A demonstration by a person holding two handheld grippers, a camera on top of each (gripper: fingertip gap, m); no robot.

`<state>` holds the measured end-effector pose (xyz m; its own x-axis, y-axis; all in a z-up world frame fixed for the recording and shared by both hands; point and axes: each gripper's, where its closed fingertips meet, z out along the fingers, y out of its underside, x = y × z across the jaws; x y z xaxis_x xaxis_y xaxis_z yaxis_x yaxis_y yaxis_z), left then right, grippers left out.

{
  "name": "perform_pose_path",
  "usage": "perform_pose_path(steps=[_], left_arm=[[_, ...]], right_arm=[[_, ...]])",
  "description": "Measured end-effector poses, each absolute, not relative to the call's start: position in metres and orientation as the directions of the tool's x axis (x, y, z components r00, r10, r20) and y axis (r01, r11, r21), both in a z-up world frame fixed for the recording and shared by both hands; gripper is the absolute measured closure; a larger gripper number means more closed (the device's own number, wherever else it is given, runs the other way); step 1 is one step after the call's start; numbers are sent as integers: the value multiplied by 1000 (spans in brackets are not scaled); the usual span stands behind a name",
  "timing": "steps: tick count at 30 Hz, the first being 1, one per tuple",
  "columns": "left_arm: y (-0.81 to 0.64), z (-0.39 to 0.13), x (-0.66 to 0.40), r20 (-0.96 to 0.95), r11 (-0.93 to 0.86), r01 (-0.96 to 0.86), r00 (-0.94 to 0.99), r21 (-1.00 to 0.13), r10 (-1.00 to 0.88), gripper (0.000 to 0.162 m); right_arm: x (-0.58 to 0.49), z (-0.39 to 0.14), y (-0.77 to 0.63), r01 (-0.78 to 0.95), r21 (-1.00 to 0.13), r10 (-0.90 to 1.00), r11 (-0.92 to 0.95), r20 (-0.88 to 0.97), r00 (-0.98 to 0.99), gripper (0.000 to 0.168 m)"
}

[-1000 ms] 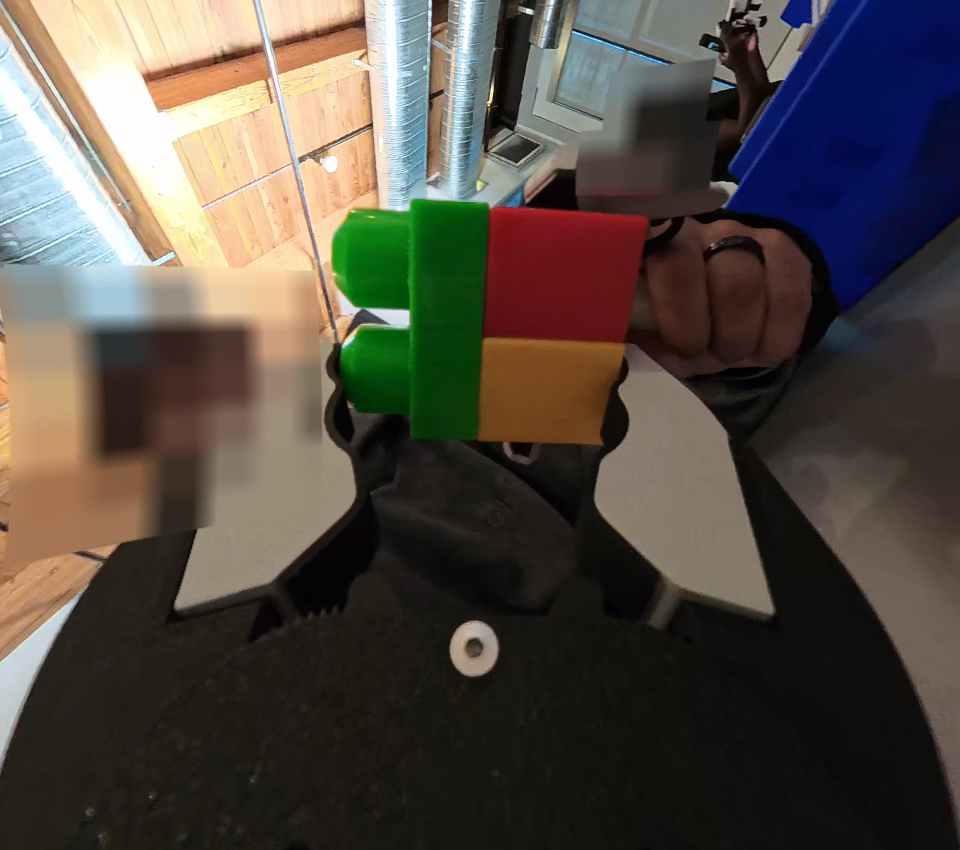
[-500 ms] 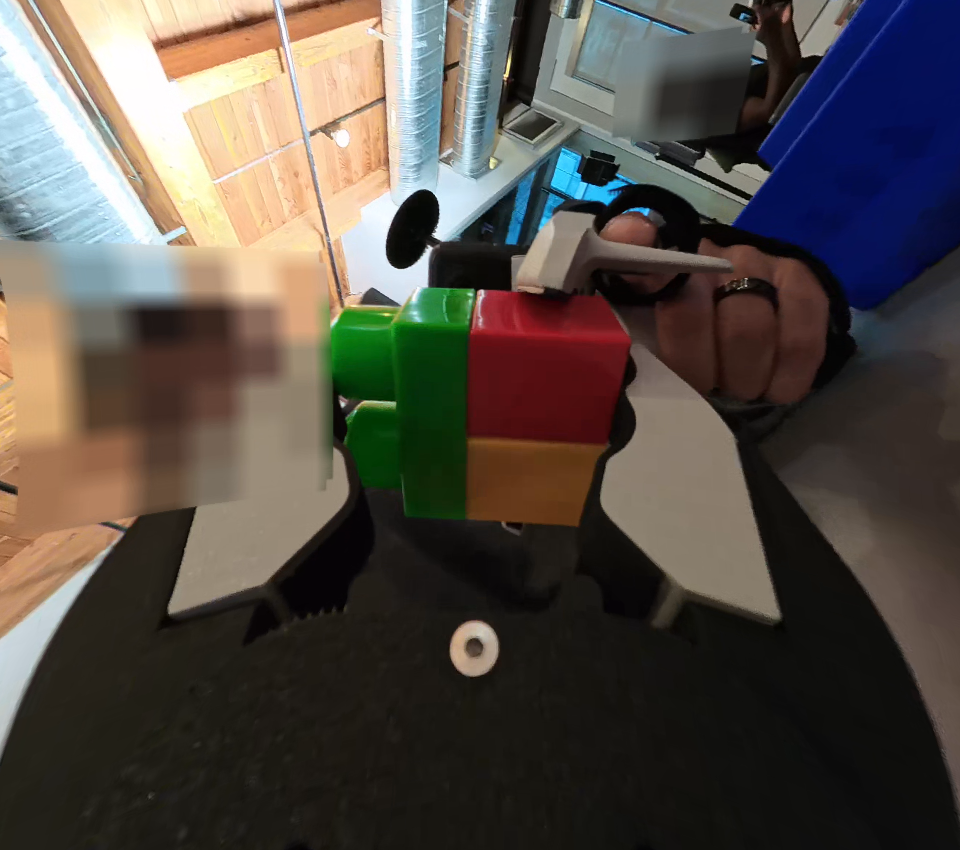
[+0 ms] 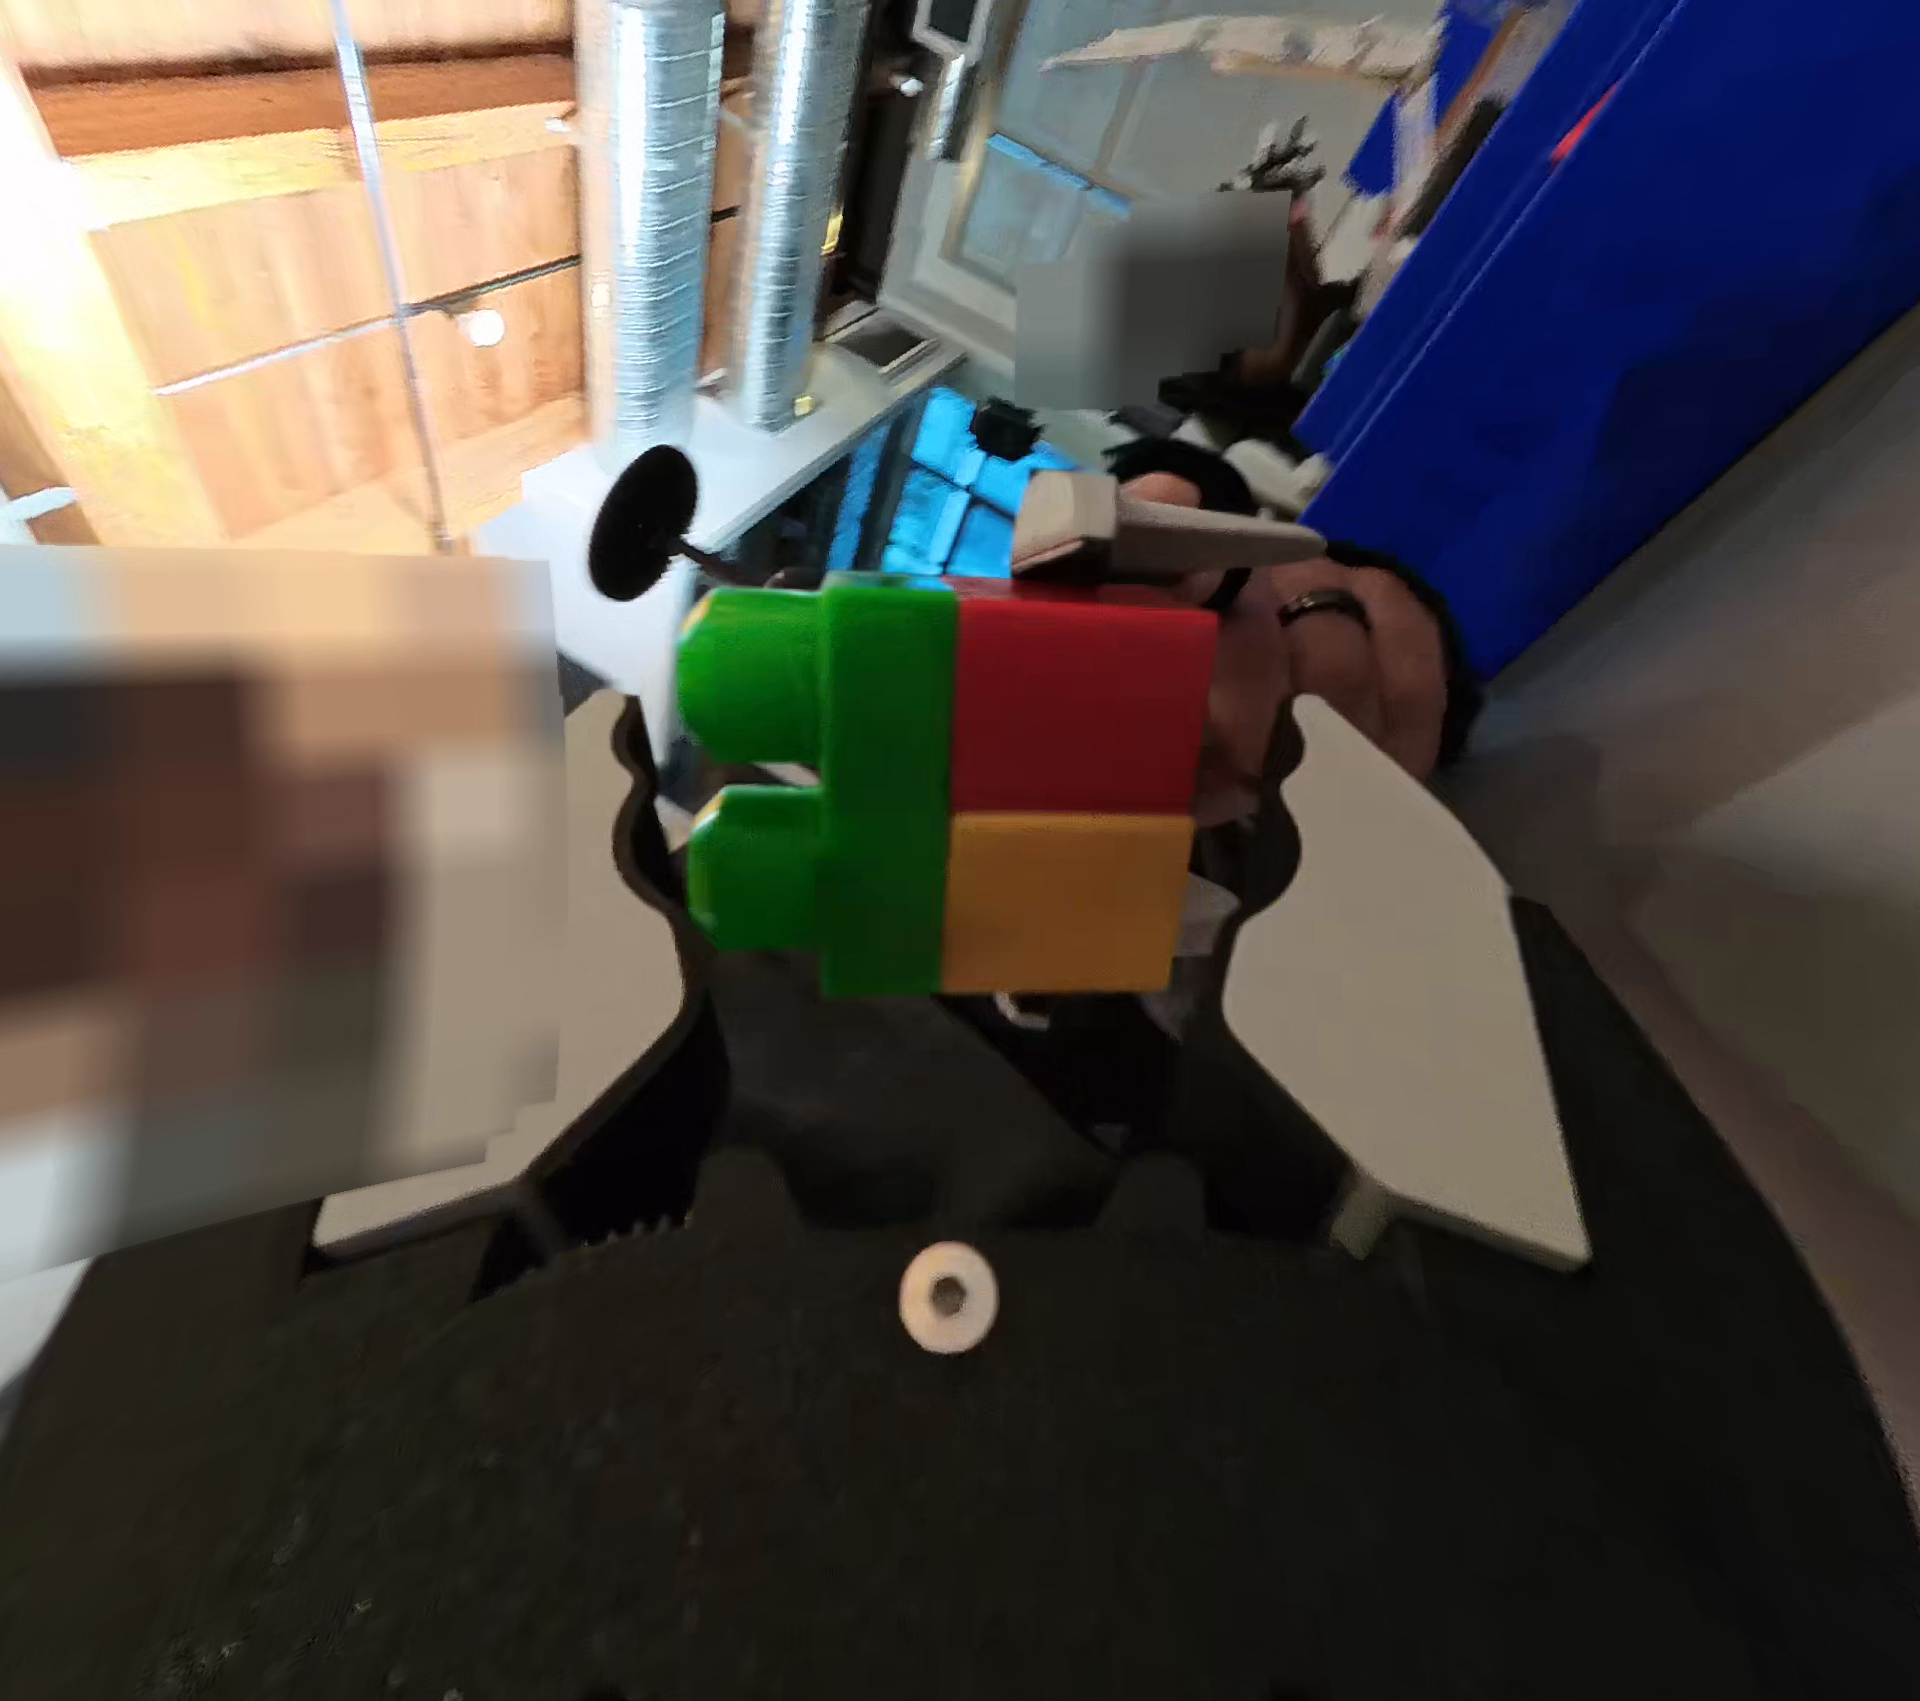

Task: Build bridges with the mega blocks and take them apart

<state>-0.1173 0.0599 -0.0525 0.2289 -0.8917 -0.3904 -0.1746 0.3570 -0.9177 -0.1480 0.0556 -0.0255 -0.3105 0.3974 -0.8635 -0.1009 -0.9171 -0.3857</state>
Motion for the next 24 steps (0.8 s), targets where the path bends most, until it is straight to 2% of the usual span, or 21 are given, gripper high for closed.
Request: perform_pose_path(steps=[1, 3, 7, 10, 14, 16, 18, 24], left_arm=[[63, -50, -119, -383, 350, -168, 243, -921, -891, 87], [73, -46, -124, -369, 335, -161, 292, -928, -882, 87], [98, -57, -129, -388, 310, -249, 384, -917, -838, 87], [107, -71, -127, -438, 316, -334, 403, -888, -804, 87], [101, -80, -121, -427, 302, -350, 371, -887, -824, 87], [101, -85, -119, -418, 282, -371, 367, -885, -831, 87], [100, -91, -118, -402, 257, -386, 362, -886, -841, 87], [96, -92, -118, -330, 171, -399, 372, -901, -867, 87]], right_arm=[[-143, -22, 59, -132, -418, 439, -899, -862, -253, 58], [-132, -18, 65, -164, -494, 511, -854, -856, -81, 54], [-110, -18, 82, -134, -754, 652, -644, -632, 419, 69], [-110, -26, 88, -67, -816, 633, -574, -495, 596, 77], [-115, -59, 98, 12, -793, 579, -610, -435, 690, 86], [-122, -69, 95, 38, -768, 583, -639, -453, 674, 102], [-122, -71, 96, 47, -774, 591, -631, -441, 676, 130], [-110, -68, 96, 47, -762, 573, -646, -444, 689, 133]])
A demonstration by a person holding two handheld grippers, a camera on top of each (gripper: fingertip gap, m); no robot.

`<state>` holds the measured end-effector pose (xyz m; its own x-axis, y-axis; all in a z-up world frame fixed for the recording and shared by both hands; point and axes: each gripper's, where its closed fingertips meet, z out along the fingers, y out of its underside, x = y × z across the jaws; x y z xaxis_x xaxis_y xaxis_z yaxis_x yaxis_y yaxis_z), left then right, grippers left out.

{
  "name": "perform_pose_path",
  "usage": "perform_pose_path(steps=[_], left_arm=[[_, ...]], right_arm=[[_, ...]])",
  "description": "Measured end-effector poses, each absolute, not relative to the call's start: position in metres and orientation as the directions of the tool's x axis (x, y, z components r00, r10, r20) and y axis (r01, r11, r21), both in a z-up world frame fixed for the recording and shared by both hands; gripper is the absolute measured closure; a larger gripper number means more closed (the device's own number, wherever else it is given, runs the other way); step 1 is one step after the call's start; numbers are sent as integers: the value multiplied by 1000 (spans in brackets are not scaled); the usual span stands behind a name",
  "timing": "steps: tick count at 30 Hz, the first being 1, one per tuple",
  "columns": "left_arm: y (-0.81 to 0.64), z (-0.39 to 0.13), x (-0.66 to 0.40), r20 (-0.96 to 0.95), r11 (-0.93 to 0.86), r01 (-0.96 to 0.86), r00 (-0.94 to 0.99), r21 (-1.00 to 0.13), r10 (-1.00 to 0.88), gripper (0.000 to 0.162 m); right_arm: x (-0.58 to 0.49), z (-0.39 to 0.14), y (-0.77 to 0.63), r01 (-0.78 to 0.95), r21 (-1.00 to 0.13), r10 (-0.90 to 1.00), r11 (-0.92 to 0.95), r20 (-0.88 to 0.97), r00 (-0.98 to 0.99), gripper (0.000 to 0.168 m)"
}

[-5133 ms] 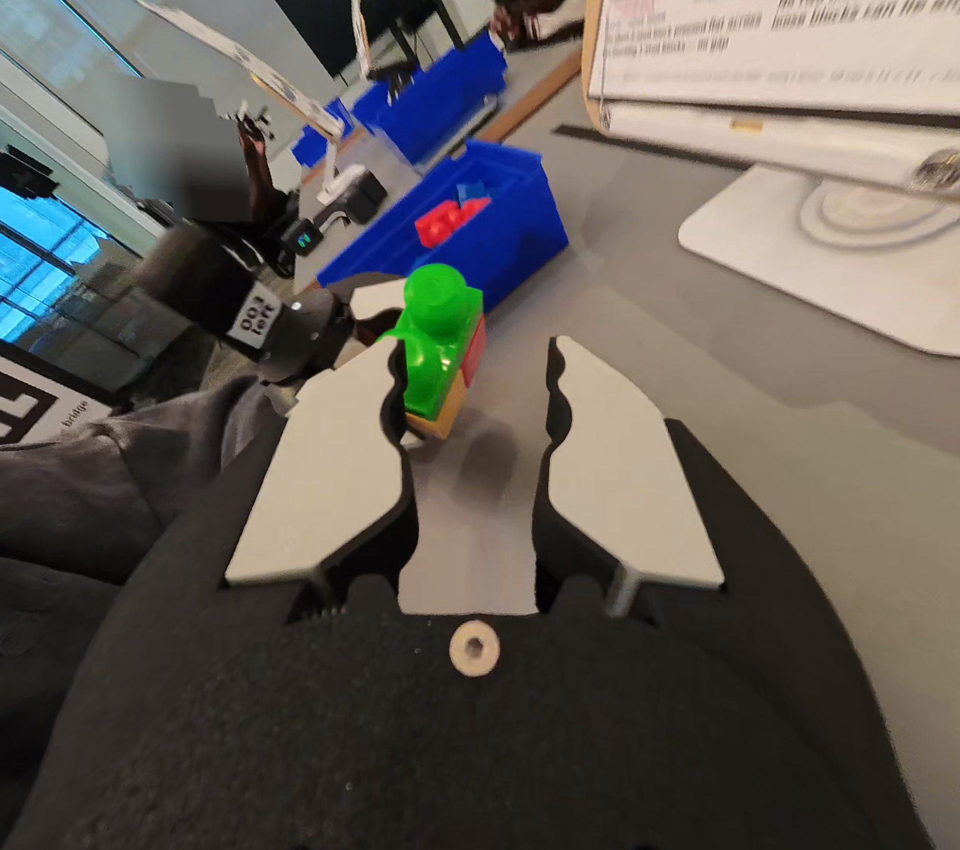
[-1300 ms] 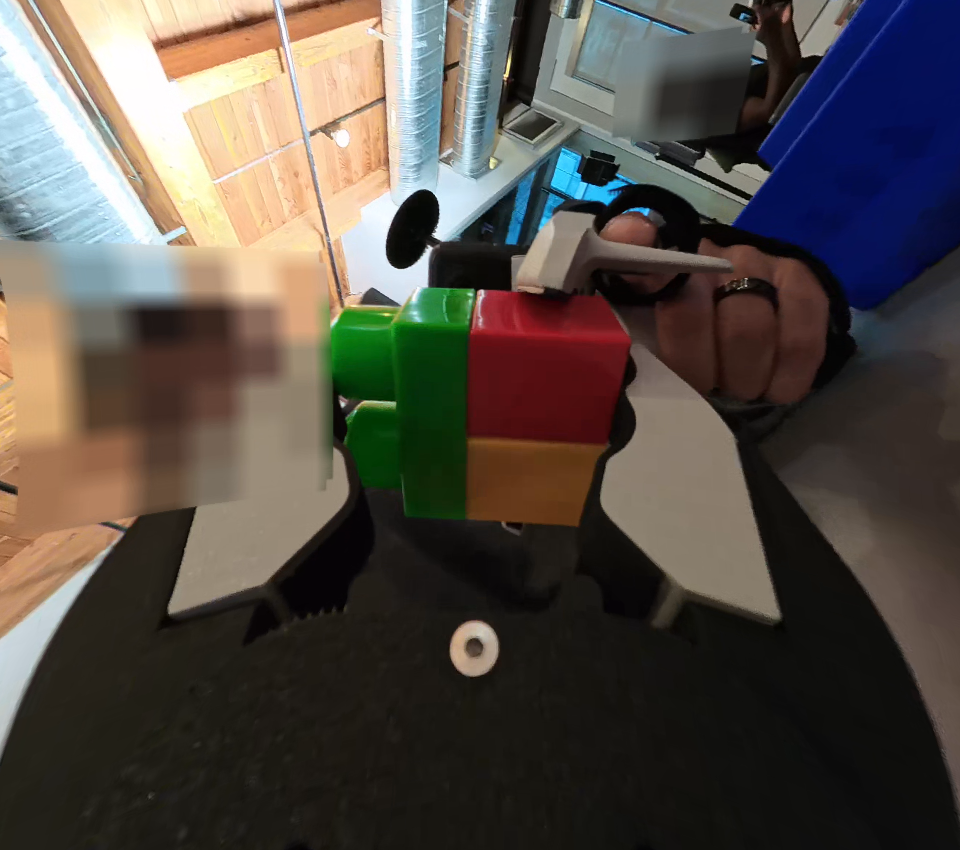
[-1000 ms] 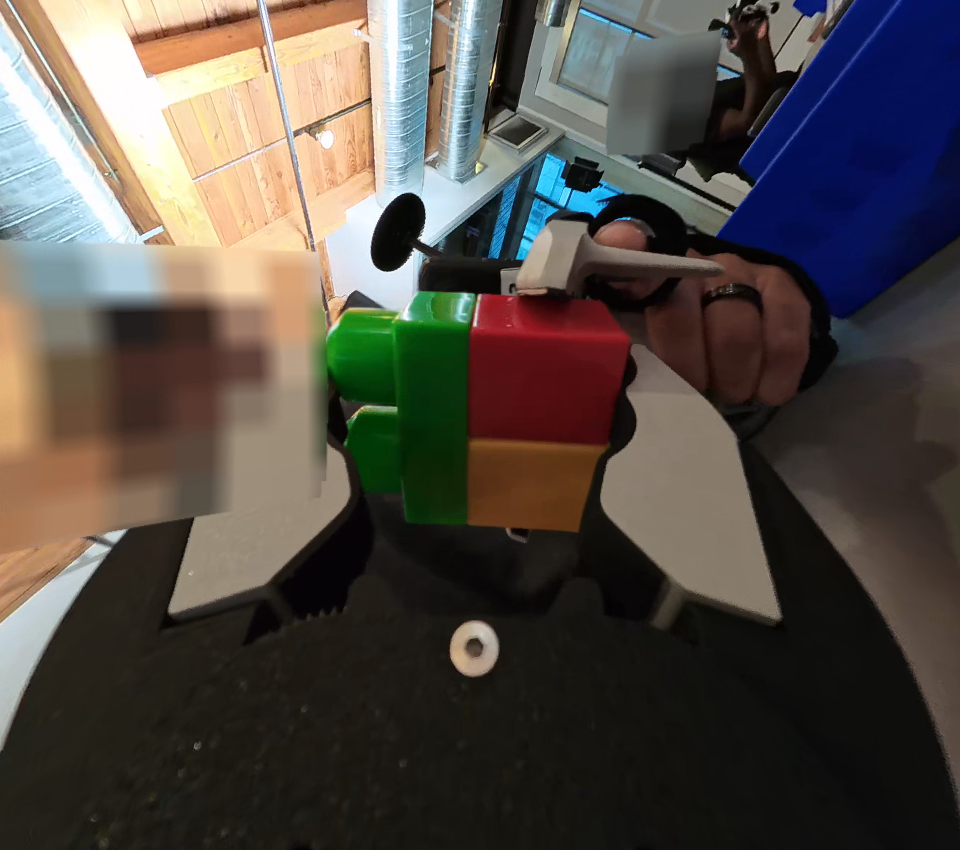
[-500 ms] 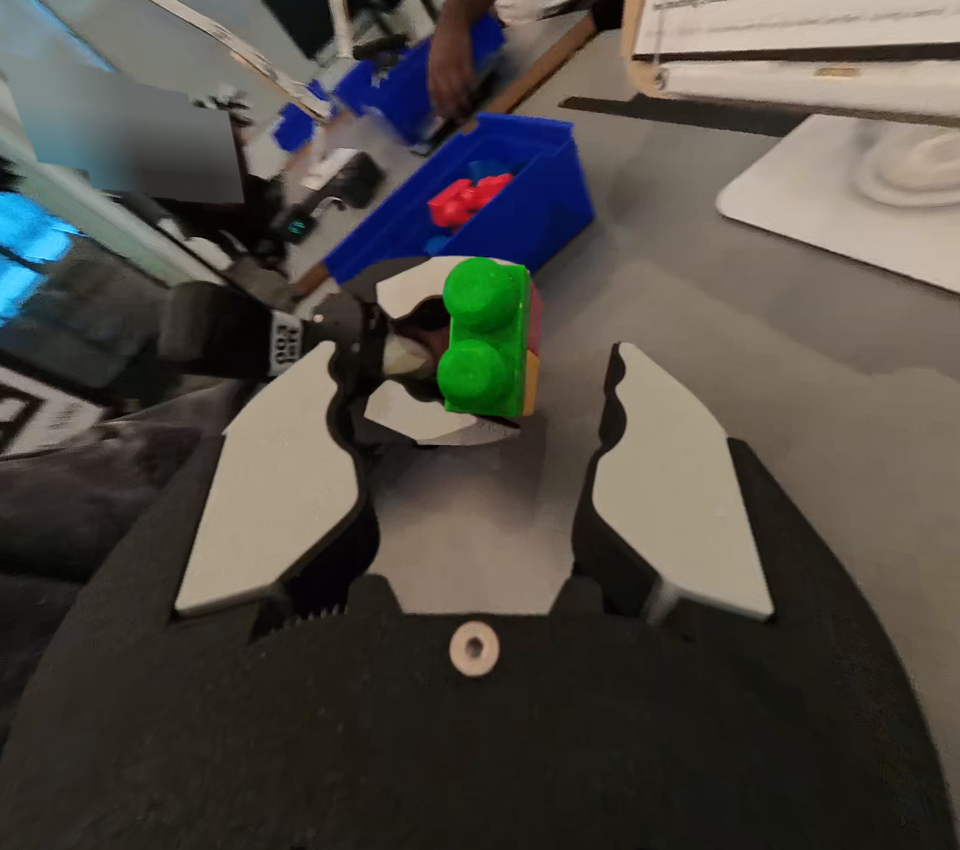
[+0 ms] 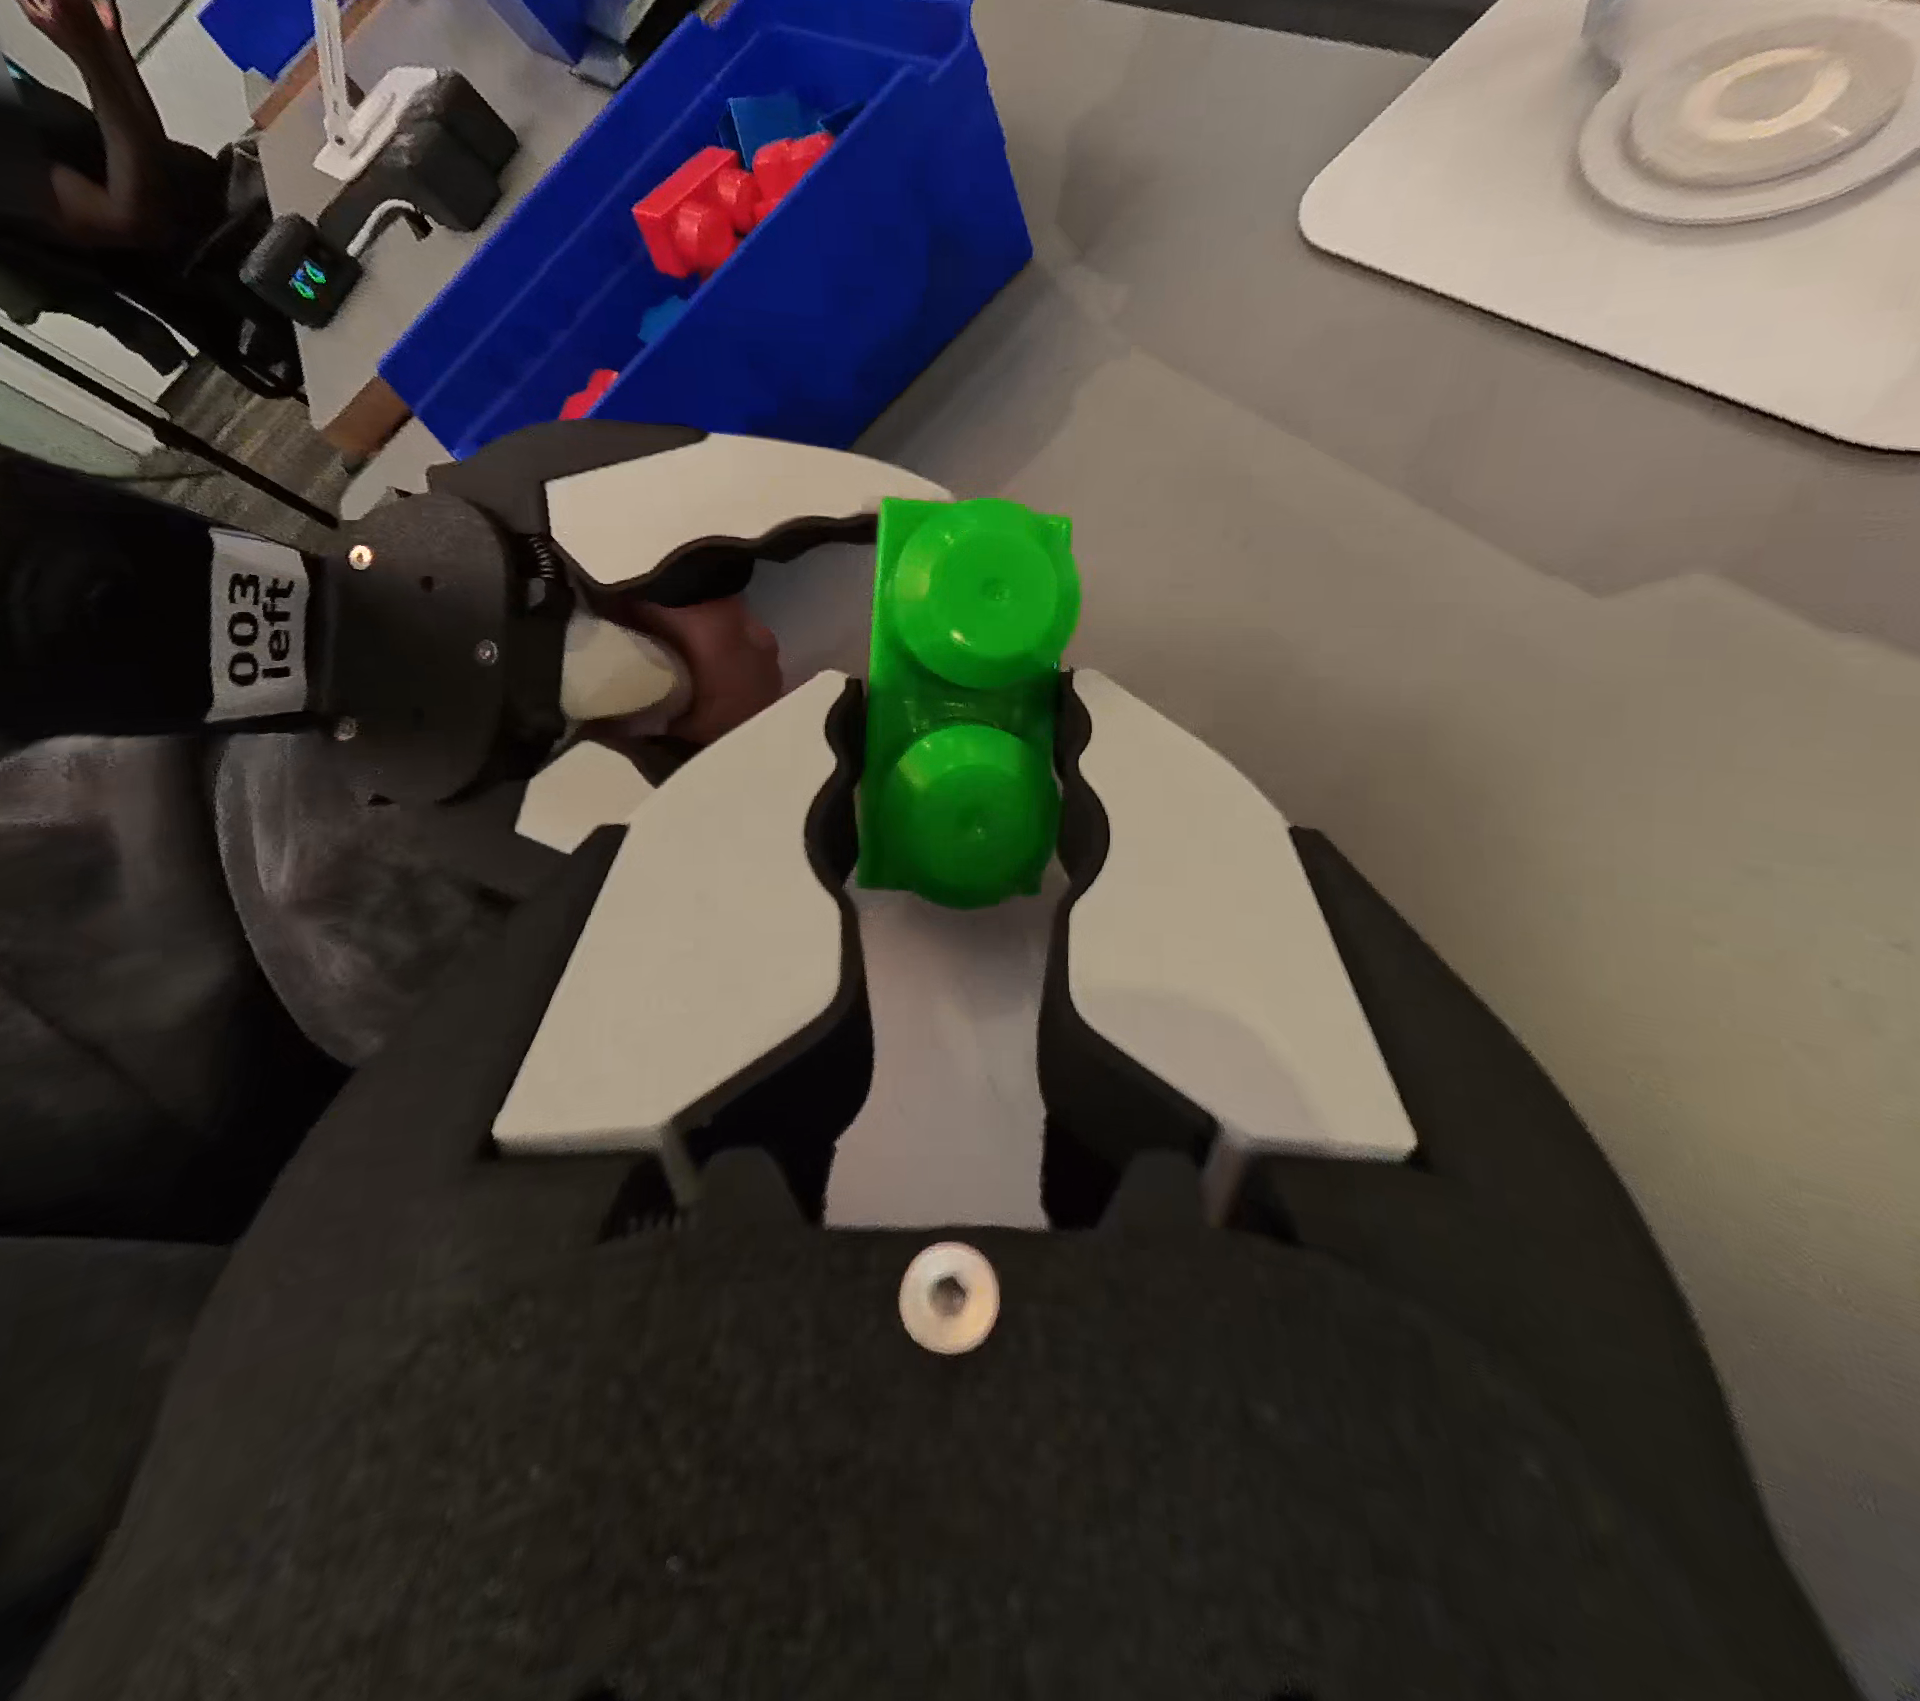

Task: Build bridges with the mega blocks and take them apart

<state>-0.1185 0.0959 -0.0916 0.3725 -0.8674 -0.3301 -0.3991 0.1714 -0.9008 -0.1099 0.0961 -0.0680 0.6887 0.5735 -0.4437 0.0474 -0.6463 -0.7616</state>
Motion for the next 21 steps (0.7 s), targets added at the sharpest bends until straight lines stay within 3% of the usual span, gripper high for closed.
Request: perform_pose_path(steps=[8, 13, 18, 21], left_arm=[[84, -92, -149, -21, -124, -313, 424, -942, -906, 78], [69, -98, -171, 37, -196, -313, 448, -929, -893, 83], [61, -99, -180, -5, -180, -344, 474, -921, -881, 85], [57, -99, -178, -16, -170, -356, 465, -919, -885, 85]], right_arm=[[-30, -3, 85, -48, -846, 502, -532, -360, 787, 133], [94, 40, 72, 16, -907, 189, -421, -70, 979, 133], [199, -2, 62, 33, -803, -85, -595, 103, 991, 133], [230, -48, 58, 2, -705, -128, -709, 132, 983, 133]])
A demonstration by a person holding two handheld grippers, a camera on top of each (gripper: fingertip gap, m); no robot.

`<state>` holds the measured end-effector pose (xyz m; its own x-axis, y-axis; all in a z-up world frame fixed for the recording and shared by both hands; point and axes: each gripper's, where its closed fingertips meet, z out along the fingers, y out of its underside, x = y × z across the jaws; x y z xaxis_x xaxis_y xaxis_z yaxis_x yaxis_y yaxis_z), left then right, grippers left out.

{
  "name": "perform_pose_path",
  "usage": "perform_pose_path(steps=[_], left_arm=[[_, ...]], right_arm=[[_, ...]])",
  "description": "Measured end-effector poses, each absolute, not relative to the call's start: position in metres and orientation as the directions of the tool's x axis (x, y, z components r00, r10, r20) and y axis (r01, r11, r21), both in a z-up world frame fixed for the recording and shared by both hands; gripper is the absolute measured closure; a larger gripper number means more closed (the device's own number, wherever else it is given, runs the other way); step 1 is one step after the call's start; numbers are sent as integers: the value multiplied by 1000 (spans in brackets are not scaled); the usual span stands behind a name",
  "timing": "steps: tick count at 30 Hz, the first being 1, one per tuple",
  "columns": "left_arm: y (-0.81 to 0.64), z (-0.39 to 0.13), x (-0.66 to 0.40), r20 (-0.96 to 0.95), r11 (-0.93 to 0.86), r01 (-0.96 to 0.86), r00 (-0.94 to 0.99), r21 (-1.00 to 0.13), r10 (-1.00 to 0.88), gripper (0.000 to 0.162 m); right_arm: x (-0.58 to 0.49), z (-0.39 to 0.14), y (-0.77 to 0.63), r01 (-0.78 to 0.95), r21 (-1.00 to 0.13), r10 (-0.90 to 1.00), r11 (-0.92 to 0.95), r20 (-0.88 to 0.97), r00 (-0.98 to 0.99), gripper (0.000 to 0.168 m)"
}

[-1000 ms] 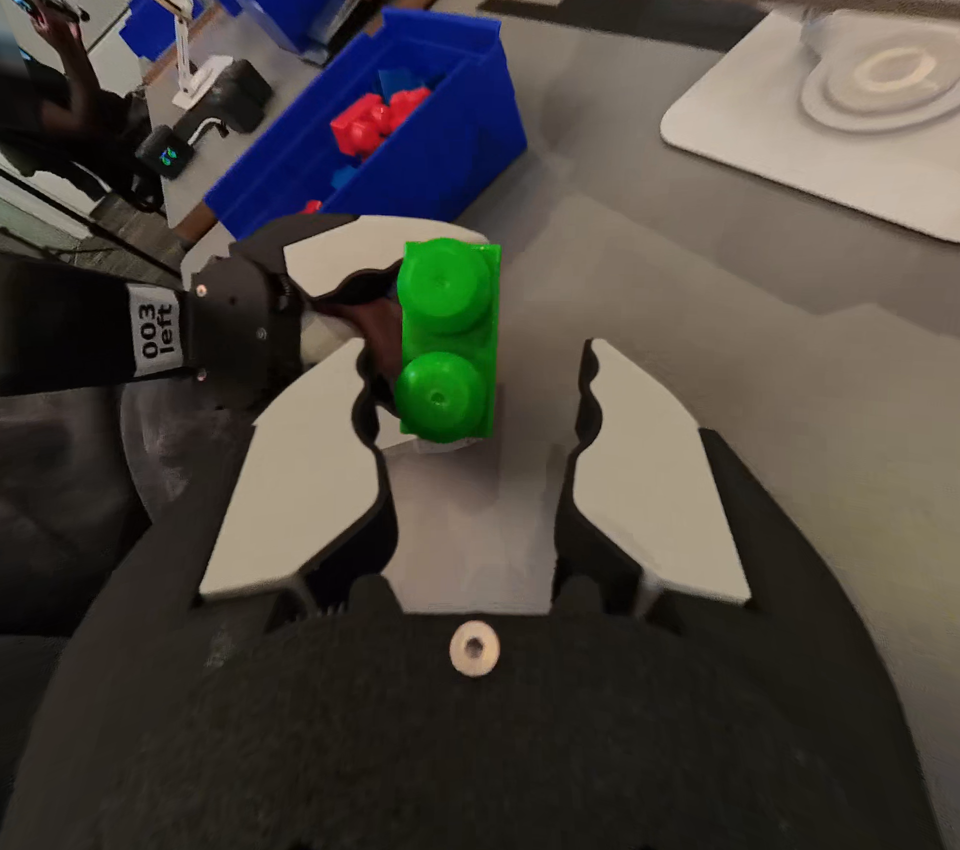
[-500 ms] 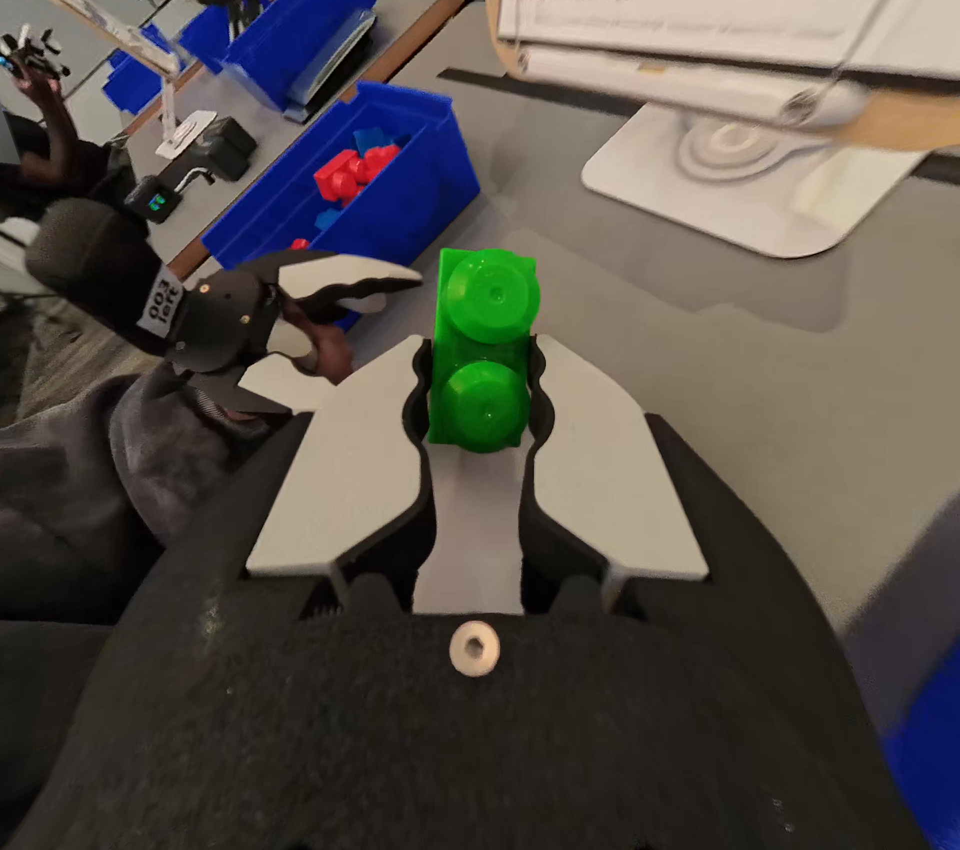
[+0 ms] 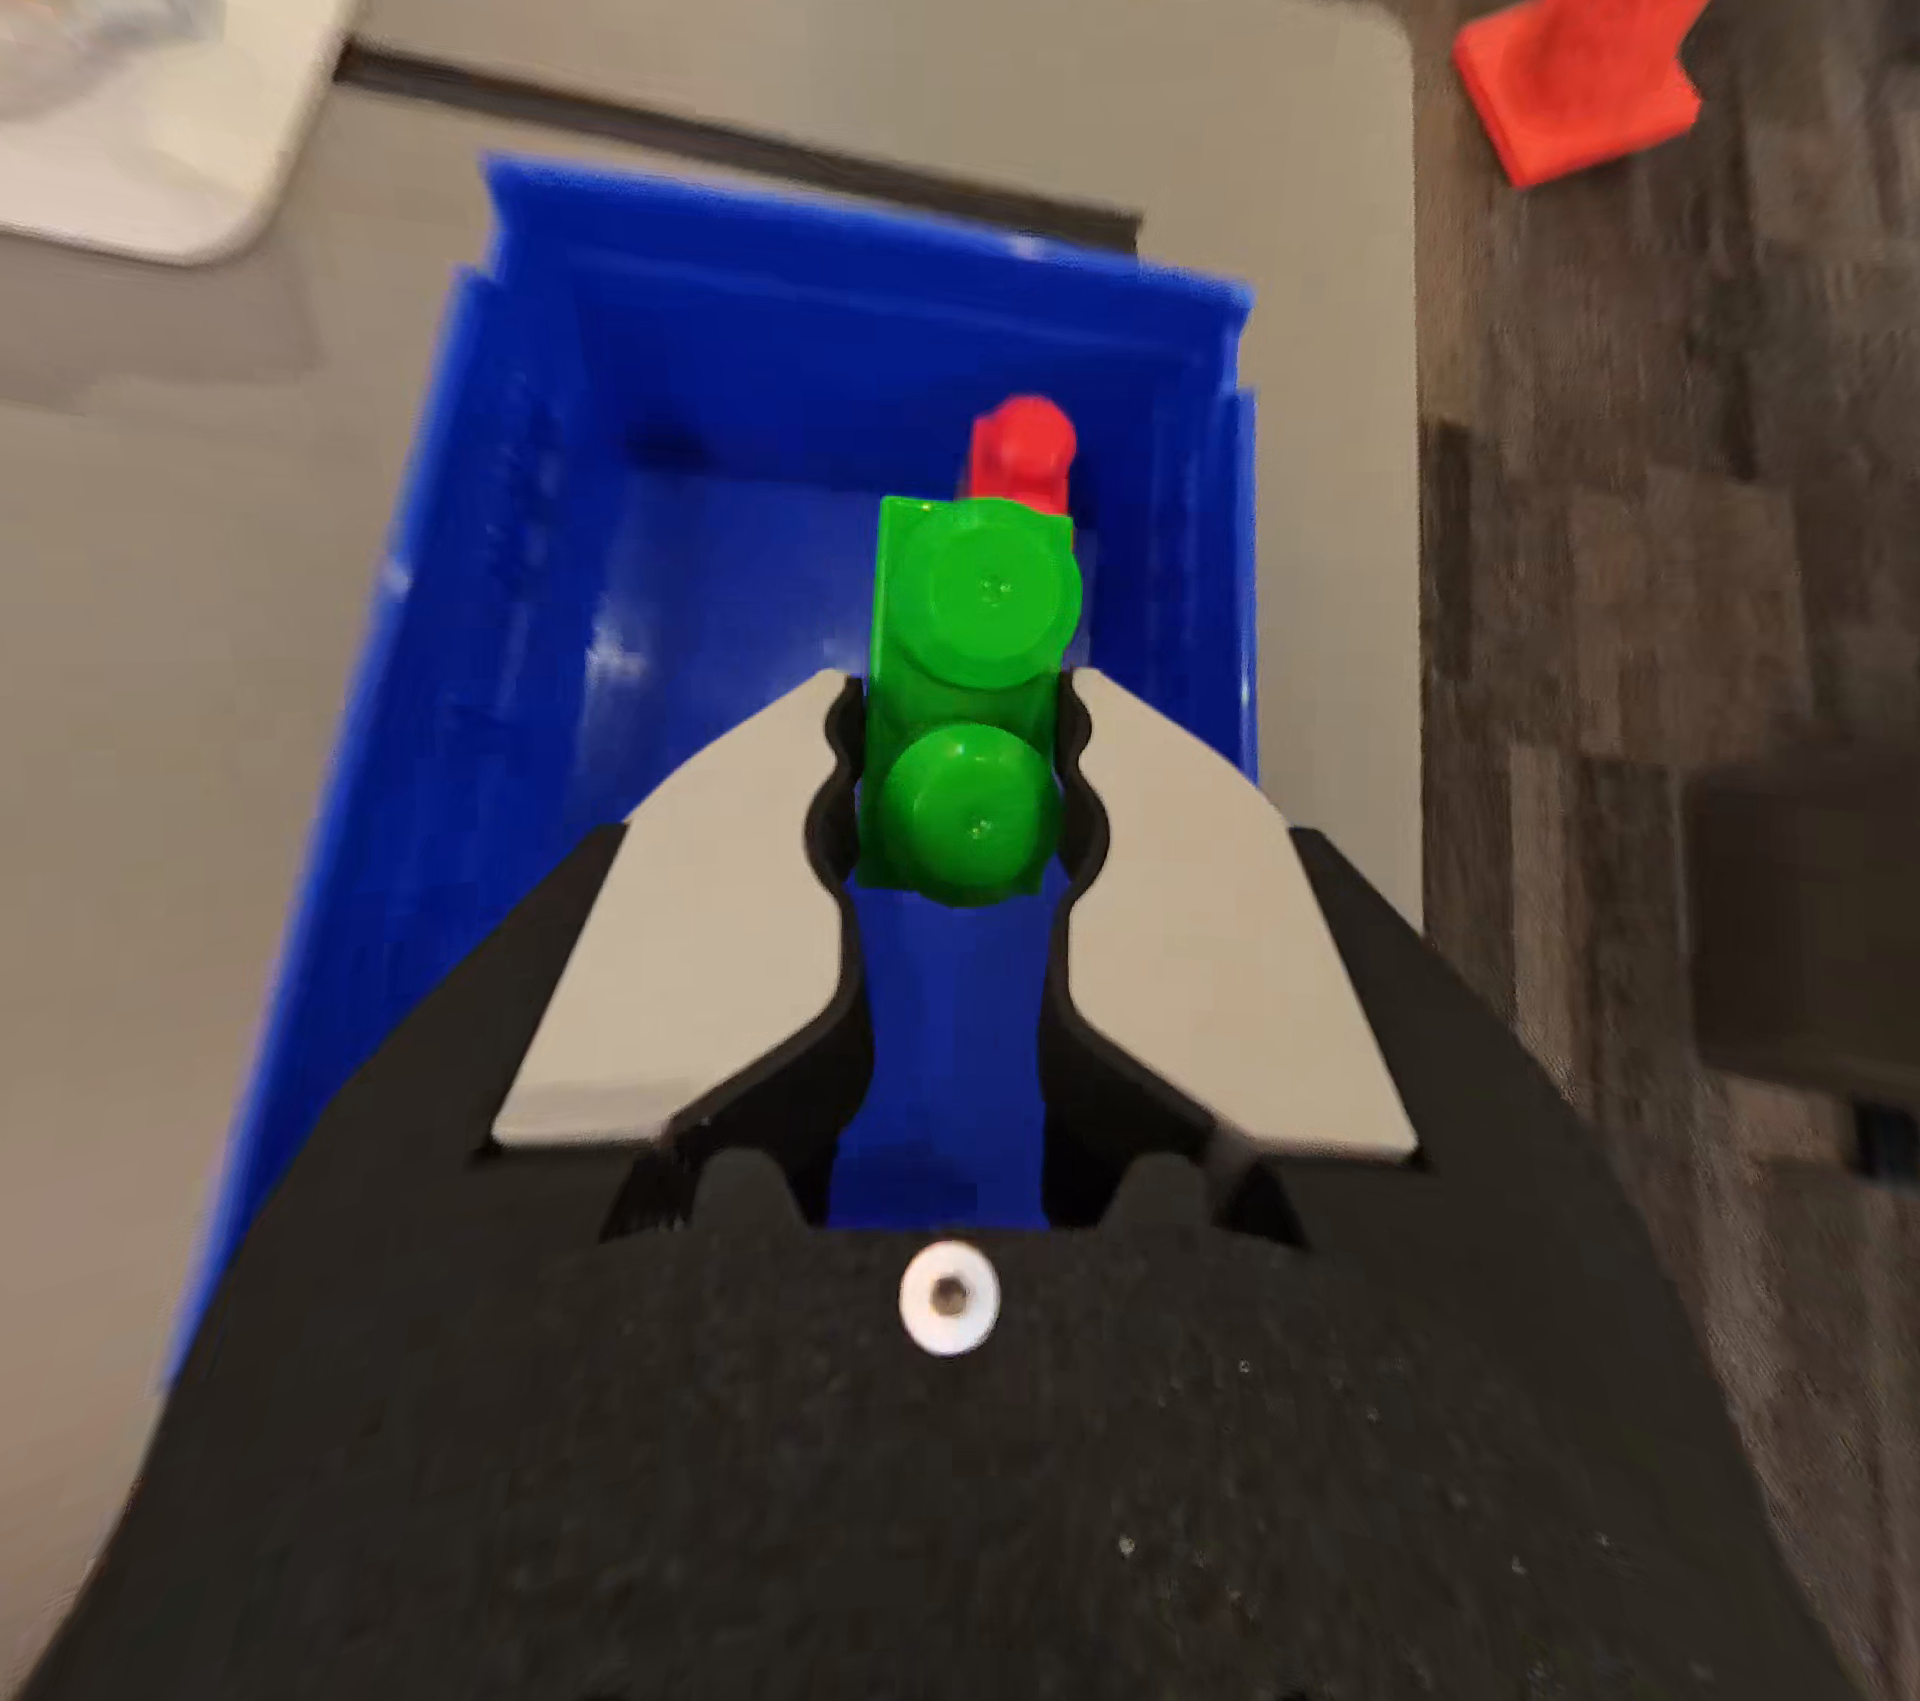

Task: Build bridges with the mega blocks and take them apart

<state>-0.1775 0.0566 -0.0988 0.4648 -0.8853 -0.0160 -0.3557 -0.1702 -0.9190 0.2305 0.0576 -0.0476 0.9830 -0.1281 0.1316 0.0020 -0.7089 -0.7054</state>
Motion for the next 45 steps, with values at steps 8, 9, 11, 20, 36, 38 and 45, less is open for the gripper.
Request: perform_pose_path(steps=[8, 9, 11, 20, 36, 38, 45], left_arm=[[52, -106, -169, -54, -137, -391, 440, -910, -896, 85], [52, -108, -169, -55, -138, -397, 437, -907, -898, 85], [51, -112, -168, -54, -142, -408, 432, -902, -900, 85], [57, -119, -171, -31, -172, -412, 441, -895, -897, 85], [67, -124, -173, 2, -219, -387, 488, -896, -873, 84], [71, -125, -174, 16, -233, -379, 497, -896, -867, 84], [71, -129, -175, 50, -262, -369, 495, -891, -868, 84]], right_arm=[[259, -133, 57, 28, -479, -94, -877, 230, 969, 133], [260, -136, 58, 29, -471, -92, -882, 232, 968, 133], [261, -140, 60, 22, -470, -94, -883, 221, 971, 133], [267, -150, 64, -11, -485, -119, -874, 192, 974, 133], [148, 45, 51, 128, -935, 93, -330, 102, 990, 110], [73, 57, 44, 73, -981, 313, -178, 14, 950, 109], [-101, -69, 38, -10, -950, 649, -313, -221, 728, 100]])
